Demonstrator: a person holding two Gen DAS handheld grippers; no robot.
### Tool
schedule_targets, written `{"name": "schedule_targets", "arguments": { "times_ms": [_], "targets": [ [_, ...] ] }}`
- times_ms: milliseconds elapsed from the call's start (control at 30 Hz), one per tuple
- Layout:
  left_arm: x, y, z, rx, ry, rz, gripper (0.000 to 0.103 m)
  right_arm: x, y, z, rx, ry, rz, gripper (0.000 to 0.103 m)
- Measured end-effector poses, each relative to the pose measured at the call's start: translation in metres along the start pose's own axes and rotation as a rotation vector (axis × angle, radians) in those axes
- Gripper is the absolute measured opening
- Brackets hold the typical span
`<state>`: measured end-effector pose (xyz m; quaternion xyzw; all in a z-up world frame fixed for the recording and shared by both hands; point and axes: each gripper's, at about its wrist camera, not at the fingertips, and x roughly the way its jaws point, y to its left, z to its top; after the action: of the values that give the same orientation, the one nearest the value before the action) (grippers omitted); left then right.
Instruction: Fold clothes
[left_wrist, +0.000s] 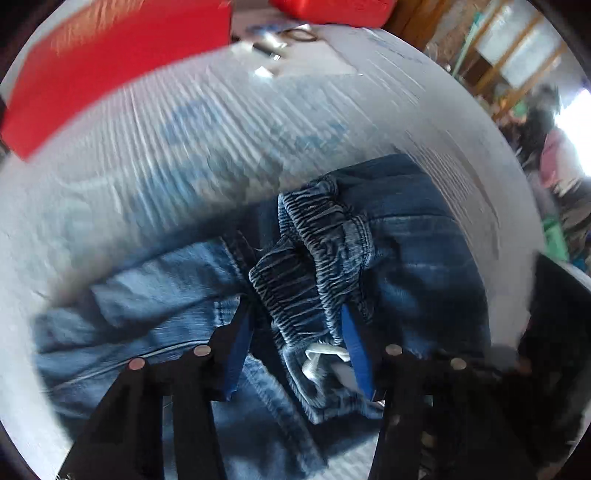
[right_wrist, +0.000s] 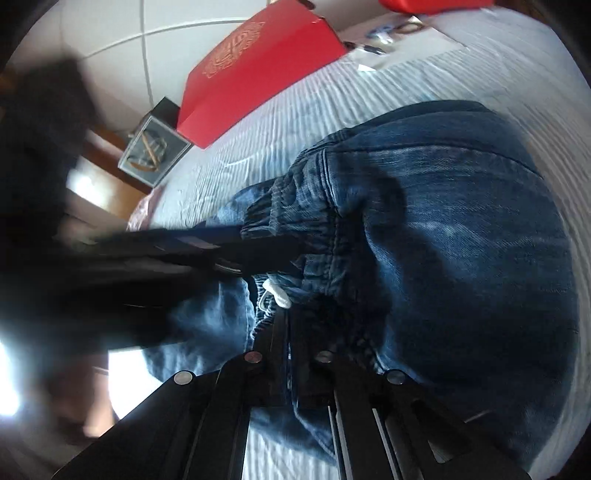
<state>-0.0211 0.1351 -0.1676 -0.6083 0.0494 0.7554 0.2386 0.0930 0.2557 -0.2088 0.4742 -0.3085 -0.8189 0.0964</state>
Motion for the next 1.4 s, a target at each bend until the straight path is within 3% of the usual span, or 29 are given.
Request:
{"name": "schedule_targets", "arguments": {
  "times_ms": [67, 133, 200, 300, 433, 467, 600, 700, 800, 867, 967, 1000, 1033, 1067, 1100, 1167, 1267, 1400],
  "targets": [
    [0.008, -0.001, 0.003, 0.011, 0.008, 0.025, 0.052, -0.022, 0.004, -0.010, -0.033, -0.018, -0.050, 0.002],
    [0.012, -0.003, 0.003, 0.035, -0.011, 0.070, 0.062, -0.040, 0.004, -0.019, -0.066, -0.048, -0.139, 0.003],
    [0.021, -0.005, 0.001, 0.043, -0.020, 0.100, 0.077, -0.032, -0.009, -0.025, -0.042, 0.008, -0.195, 0.000],
    [0.021, -0.013, -0.003, 0.063, -0.054, 0.132, 0.076, -0.023, -0.020, -0.032, -0.014, 0.003, -0.162, 0.000],
    [-0.019, -0.010, -0.019, 0.087, -0.130, 0.133, 0.075, -0.039, -0.008, -0.040, -0.023, -0.065, -0.118, 0.004],
    [-0.033, -0.003, -0.026, 0.084, -0.154, 0.136, 0.076, -0.048, -0.008, -0.043, -0.016, -0.097, -0.118, 0.010],
    [-0.077, 0.050, -0.062, -0.012, -0.188, 0.178, 0.080, -0.073, -0.032, -0.053, 0.094, -0.202, -0.163, 0.064],
    [-0.092, 0.103, -0.085, -0.143, -0.183, 0.239, 0.080, -0.073, -0.061, -0.061, 0.236, -0.210, -0.196, 0.076],
    [-0.085, 0.149, -0.102, -0.261, -0.142, 0.272, 0.080, -0.056, -0.086, -0.066, 0.390, -0.186, -0.181, 0.076],
    [-0.079, 0.165, -0.112, -0.296, -0.123, 0.273, 0.080, -0.045, -0.087, -0.063, 0.421, -0.189, -0.162, 0.076],
    [-0.073, 0.176, -0.122, -0.325, -0.111, 0.258, 0.080, -0.024, -0.072, -0.053, 0.377, -0.166, -0.185, 0.077],
    [-0.073, 0.178, -0.124, -0.331, -0.113, 0.250, 0.080, -0.020, -0.065, -0.046, 0.355, -0.158, -0.205, 0.072],
    [-0.074, 0.181, -0.125, -0.336, -0.118, 0.244, 0.080, -0.014, -0.060, -0.039, 0.342, -0.138, -0.230, 0.057],
    [-0.077, 0.182, -0.127, -0.339, -0.126, 0.238, 0.080, -0.007, -0.054, -0.033, 0.330, -0.117, -0.254, 0.021],
    [-0.082, 0.182, -0.130, -0.341, -0.135, 0.234, 0.080, -0.006, -0.042, -0.026, 0.299, -0.117, -0.269, 0.020],
    [-0.096, 0.183, -0.136, -0.350, -0.165, 0.220, 0.080, -0.012, 0.001, -0.015, 0.173, -0.156, -0.261, 0.018],
    [-0.122, 0.188, -0.143, -0.367, -0.202, 0.204, 0.080, -0.020, 0.097, -0.002, -0.134, -0.203, -0.168, 0.018],
    [-0.147, 0.202, -0.148, -0.402, -0.258, 0.195, 0.080, 0.030, 0.194, -0.007, -0.429, -0.099, -0.049, 0.018]
  ]
}}
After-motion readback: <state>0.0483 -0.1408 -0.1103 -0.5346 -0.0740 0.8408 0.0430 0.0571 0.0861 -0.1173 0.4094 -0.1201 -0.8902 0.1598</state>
